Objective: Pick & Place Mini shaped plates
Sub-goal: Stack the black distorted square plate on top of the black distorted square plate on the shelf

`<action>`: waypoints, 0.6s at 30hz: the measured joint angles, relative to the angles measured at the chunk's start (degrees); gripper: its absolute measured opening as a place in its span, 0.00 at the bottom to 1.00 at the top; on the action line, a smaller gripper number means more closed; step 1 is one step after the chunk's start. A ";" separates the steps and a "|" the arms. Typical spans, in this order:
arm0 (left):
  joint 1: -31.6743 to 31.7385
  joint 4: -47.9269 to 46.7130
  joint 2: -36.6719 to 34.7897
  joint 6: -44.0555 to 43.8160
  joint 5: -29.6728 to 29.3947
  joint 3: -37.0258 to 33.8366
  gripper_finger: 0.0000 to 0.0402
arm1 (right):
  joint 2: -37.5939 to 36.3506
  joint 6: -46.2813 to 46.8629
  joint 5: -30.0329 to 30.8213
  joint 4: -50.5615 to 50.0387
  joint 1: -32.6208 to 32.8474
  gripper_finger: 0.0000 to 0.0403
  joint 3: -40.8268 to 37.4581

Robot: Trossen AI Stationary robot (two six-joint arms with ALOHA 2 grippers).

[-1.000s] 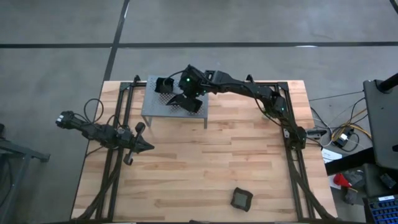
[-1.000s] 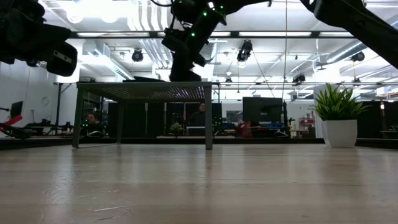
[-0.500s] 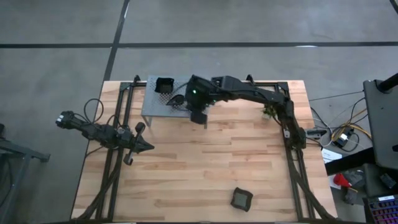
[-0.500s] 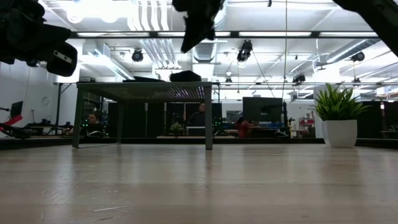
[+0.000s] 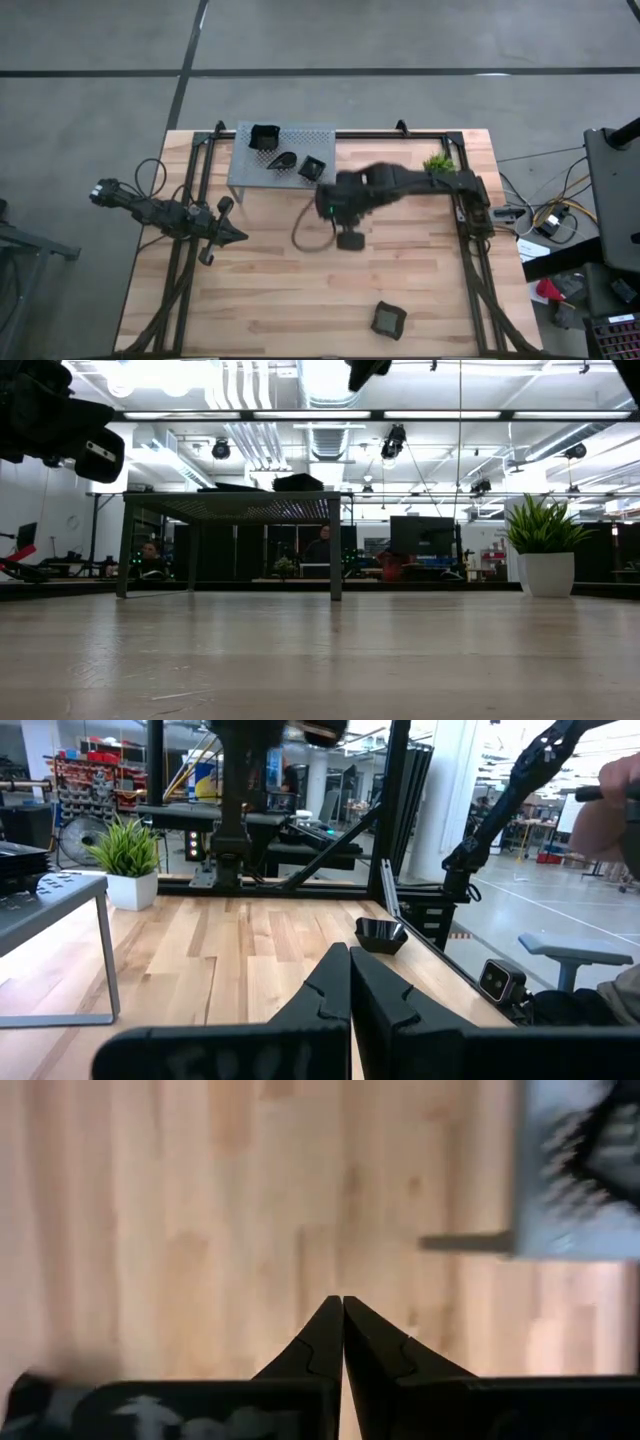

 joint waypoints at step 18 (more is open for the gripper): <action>-0.02 0.01 0.00 0.00 0.00 0.00 0.00 | -0.20 23.33 -1.34 -1.24 18.67 0.24 -26.43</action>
